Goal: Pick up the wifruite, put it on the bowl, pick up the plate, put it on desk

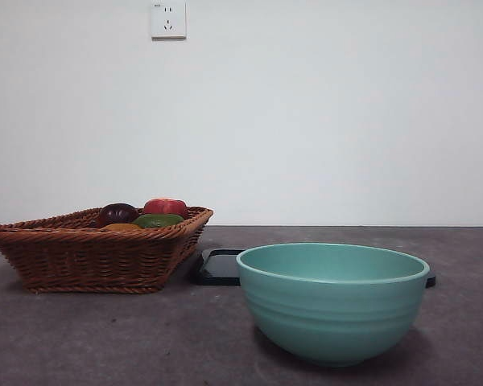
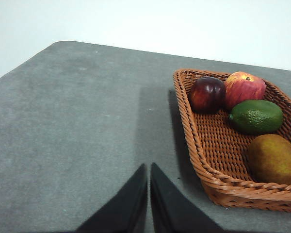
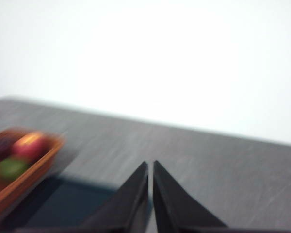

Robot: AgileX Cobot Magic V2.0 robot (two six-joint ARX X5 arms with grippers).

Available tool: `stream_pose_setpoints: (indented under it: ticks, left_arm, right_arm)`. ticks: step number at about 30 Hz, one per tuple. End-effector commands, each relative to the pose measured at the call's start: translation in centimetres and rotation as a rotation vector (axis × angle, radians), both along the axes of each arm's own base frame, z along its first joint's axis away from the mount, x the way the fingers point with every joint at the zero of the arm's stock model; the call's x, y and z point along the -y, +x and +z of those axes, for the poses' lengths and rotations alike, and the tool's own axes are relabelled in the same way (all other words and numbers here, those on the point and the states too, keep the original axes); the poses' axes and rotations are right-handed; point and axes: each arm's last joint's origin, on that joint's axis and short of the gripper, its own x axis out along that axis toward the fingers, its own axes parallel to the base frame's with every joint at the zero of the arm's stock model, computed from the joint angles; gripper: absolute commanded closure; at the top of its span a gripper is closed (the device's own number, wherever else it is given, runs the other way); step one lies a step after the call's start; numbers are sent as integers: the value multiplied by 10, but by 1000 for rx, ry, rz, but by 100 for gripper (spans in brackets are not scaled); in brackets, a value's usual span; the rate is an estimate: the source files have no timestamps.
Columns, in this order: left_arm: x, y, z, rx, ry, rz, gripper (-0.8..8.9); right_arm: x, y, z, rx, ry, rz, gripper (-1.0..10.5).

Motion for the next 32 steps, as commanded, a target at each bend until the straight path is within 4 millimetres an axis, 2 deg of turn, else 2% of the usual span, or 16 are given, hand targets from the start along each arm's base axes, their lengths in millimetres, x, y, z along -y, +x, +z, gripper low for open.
stream_pose_setpoints:
  ticks: [1,7,11,15,23,27,32]
  left_arm:
    - [0,1,-7,-27,12,1,804]
    - [0,1,-7,-26,11,2,804]
    - [0,1,-7,-26,11,2,804]
    - [0,1,-7,-26,12,1,804]
    - [0,1,-7,-25,11,1,804]
    - [0,1,-7,-26,12,1,804]
    - [0,1,-7,-26,12,1,804]
  right_arm:
    - [3,22,-38,154,52,-56,939]
    - [12,32,-111,72,31,-155,939]
    - [15,30,-137,18,18,-185,939]
    - [17,25,-146,-70,-3,-204,939]
    - [19,18,-152,-110,-5,-219,939]
    - [19,17,-159,-189,-10,-219,939]
    - [19,17,-159,-189,2,-220,938]
